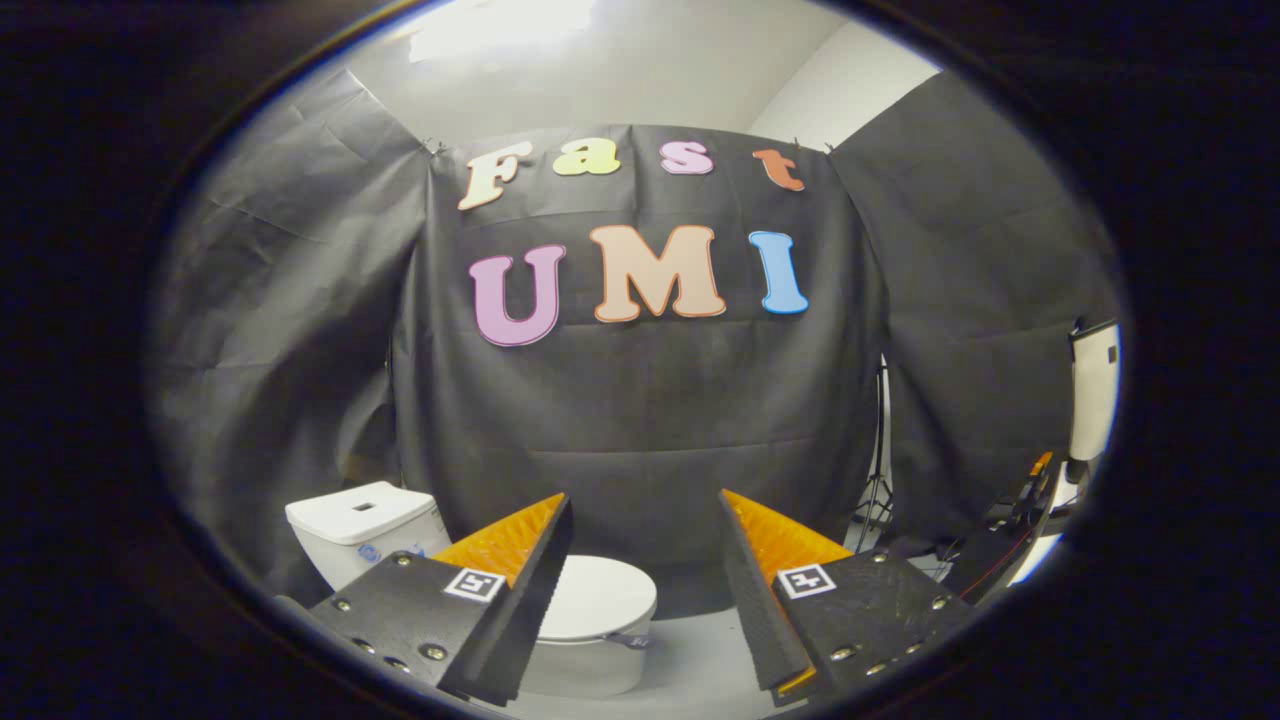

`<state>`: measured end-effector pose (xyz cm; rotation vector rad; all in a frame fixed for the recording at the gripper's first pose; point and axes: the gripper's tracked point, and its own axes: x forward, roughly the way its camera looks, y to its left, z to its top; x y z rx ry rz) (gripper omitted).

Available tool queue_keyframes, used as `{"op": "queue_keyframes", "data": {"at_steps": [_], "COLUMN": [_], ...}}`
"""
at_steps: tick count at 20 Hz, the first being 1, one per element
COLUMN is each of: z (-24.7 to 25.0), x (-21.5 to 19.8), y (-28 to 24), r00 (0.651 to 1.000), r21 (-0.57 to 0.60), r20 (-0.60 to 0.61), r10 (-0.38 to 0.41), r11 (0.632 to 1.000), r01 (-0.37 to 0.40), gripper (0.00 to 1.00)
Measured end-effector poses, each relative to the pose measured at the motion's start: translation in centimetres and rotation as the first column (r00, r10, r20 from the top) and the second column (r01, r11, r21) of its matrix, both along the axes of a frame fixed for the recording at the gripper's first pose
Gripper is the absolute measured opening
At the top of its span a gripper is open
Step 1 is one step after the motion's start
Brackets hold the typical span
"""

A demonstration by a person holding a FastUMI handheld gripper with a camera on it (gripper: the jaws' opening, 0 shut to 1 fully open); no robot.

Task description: Open the toilet lid.

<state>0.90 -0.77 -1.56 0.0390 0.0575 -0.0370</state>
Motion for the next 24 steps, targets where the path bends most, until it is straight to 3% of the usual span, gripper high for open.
{"op": "queue_keyframes", "data": {"at_steps": [7, 18, 21, 24], "z": [-1.3, -7.9, -10.1, -11.4], "x": [0.3, 0.1, 0.1, 0.4], "y": [-1.3, -6.6, -7.1, -7.2], "r00": [0.999, 0.945, 0.929, 0.935], "r21": [0.034, 0.147, 0.173, 0.238], "r20": [-0.031, -0.245, -0.293, -0.292], "r10": [-0.042, -0.219, -0.225, -0.202], "r11": [0.998, 0.954, 0.943, 0.931], "r01": [0.044, 0.259, 0.283, 0.275], "gripper": [0.84, 0.88, 0.88, 0.88]}}
